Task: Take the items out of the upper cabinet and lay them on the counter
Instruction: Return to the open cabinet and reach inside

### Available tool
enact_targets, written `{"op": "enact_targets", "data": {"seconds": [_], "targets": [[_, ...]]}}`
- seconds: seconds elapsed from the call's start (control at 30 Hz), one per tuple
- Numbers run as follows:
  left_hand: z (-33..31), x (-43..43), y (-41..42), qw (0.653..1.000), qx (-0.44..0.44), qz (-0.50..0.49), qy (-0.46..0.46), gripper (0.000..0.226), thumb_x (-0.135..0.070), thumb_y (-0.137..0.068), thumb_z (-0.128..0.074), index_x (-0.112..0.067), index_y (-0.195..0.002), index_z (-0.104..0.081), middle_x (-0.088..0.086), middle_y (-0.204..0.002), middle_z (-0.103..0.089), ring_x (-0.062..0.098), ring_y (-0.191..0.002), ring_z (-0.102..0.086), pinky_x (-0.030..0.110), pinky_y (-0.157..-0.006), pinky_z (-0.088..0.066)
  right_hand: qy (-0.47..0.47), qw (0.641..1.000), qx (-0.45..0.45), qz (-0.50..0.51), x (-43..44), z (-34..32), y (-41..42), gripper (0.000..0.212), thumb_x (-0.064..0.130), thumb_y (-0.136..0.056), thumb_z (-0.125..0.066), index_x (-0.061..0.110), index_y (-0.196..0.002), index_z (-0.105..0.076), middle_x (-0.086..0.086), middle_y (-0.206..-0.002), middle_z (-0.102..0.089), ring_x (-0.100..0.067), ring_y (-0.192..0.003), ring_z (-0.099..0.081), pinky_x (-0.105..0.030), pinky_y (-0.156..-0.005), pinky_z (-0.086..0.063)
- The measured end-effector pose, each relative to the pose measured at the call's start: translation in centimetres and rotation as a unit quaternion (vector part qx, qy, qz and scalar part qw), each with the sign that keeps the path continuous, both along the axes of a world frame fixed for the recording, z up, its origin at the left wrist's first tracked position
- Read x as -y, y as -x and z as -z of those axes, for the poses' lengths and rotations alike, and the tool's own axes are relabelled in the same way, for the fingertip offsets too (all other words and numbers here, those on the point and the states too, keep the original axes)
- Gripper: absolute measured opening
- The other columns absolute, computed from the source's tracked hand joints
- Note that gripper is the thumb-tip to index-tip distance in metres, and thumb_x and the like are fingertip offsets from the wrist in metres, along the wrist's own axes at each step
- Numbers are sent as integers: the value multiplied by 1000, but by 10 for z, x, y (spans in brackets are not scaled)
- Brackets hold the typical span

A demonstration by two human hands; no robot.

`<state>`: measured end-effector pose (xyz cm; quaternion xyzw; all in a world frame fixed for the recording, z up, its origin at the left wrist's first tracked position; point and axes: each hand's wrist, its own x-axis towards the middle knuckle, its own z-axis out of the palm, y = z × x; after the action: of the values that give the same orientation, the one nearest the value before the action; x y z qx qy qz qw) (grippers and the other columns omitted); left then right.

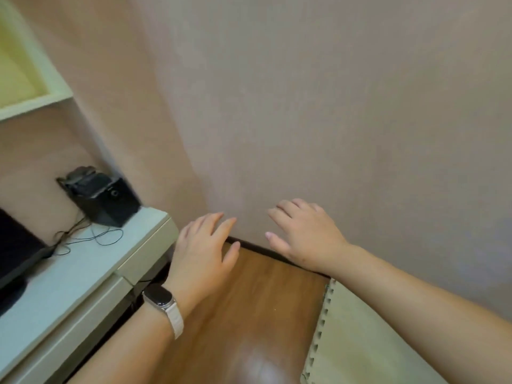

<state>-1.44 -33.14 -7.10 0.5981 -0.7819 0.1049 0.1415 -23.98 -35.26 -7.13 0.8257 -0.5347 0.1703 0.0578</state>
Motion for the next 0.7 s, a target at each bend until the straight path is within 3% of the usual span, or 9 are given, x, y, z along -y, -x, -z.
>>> {"op": "enact_targets", "data": {"seconds": [0.33,0.43,0.7], "targets": [[-26,30,-41,986,36,-162,22,50,-49,-89,-47,-28,-134,-52,0,-138,-52,21,-128,-44,42,-107,-33,32,985,16,-168,109,-13,-61,54,53,-89,-42,16,-123,-62,-7,-118,-65,-32,-109,-58,-41,-83,-47],[-29,41,-68,979,32,-196,34,49,-47,-88,-54,-27,-133,-53,0,-136,-54,22,-127,-45,40,-106,-33,47,978,14,-202,132,-21,-93,54,53,-89,-45,17,-126,-61,-6,-121,-64,-30,-112,-57,-41,-87,-47],[-32,104,-166,976,26,-202,79,46,-43,-88,-56,-24,-130,-56,1,-133,-57,24,-126,-49,43,-105,-36,78,969,2,-234,198,-32,-194,57,53,-90,-44,16,-131,-59,-7,-127,-62,-30,-119,-54,-43,-95,-44]]}}
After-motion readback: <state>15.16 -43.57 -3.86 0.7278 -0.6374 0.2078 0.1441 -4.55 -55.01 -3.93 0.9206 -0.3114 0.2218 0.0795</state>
